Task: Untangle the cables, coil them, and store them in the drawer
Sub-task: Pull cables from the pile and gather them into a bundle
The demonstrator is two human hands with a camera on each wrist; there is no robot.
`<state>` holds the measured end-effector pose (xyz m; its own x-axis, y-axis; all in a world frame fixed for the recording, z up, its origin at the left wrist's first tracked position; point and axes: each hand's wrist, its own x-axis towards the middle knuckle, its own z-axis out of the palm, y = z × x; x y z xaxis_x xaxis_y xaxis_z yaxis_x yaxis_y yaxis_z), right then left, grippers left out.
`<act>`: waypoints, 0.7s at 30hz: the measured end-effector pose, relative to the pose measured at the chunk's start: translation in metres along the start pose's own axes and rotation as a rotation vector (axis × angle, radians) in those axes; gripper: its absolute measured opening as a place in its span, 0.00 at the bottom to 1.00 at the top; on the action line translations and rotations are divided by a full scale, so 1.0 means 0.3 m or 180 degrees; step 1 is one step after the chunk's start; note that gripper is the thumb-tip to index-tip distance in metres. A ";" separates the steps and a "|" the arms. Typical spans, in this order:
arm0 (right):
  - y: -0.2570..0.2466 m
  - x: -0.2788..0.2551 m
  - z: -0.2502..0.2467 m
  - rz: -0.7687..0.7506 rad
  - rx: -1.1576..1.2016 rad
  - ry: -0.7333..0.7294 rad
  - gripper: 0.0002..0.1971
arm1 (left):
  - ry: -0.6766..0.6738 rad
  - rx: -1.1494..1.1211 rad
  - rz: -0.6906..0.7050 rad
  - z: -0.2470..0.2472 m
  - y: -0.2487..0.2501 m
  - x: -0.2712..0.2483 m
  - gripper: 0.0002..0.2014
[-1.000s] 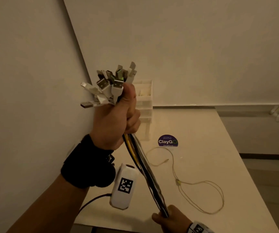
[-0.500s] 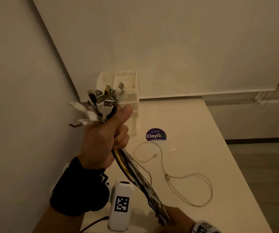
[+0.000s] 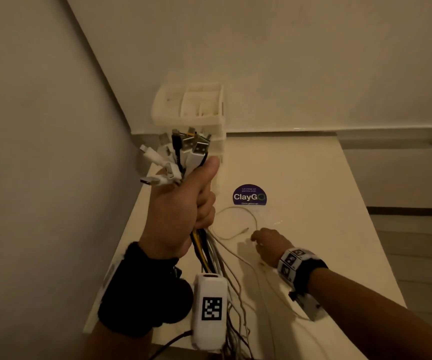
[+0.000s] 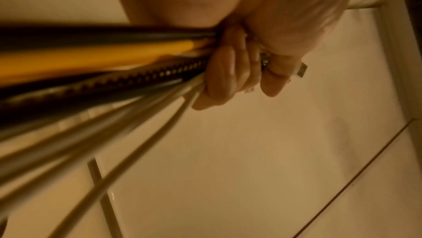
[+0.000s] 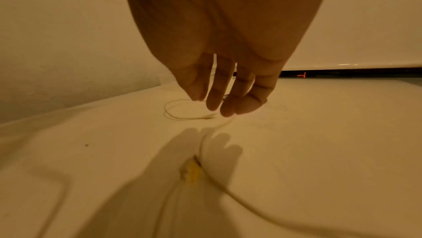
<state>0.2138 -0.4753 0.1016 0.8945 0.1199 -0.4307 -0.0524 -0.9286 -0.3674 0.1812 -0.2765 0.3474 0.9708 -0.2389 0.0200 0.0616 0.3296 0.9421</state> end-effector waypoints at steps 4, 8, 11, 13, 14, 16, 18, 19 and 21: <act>-0.081 0.127 0.034 -0.0260 -0.0398 0.0113 0.28 | 0.0379 -0.0084 -0.0019 0.010 -0.034 0.015 0.24; -0.088 0.180 0.085 -0.0402 -0.0990 0.0001 0.32 | 0.0728 0.0061 -0.0159 -0.012 -0.062 0.013 0.26; -0.070 0.161 0.128 -0.0526 -0.1236 0.0002 0.25 | 0.0995 -0.0009 -0.0203 -0.036 -0.076 0.018 0.23; -0.058 0.129 0.141 -0.0486 -0.1208 -0.0035 0.23 | 0.1033 -0.0054 -0.0145 -0.046 -0.082 0.026 0.22; -0.053 0.115 0.137 -0.0461 -0.1131 -0.0074 0.23 | 0.1035 -0.0066 -0.0134 -0.049 -0.084 0.032 0.22; -0.067 0.082 0.097 -0.0390 -0.0636 -0.0242 0.23 | 0.0998 -0.0092 -0.0149 -0.054 -0.089 0.049 0.22; -0.083 0.033 0.025 -0.0312 0.0307 -0.0312 0.25 | 0.0942 -0.0110 -0.0167 -0.056 -0.095 0.069 0.22; -0.093 0.000 -0.021 -0.0354 0.0815 -0.0280 0.29 | 0.0922 -0.0130 -0.0189 -0.057 -0.098 0.079 0.22; -0.123 -0.081 -0.123 -0.0493 0.1635 -0.0114 0.31 | 0.0840 -0.0158 -0.0241 -0.055 -0.103 0.103 0.21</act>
<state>0.2104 -0.4571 0.1560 0.8938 0.2622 -0.3639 -0.1394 -0.6088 -0.7810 0.2132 -0.2791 0.3134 0.9894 -0.0205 -0.1439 0.1414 0.3658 0.9199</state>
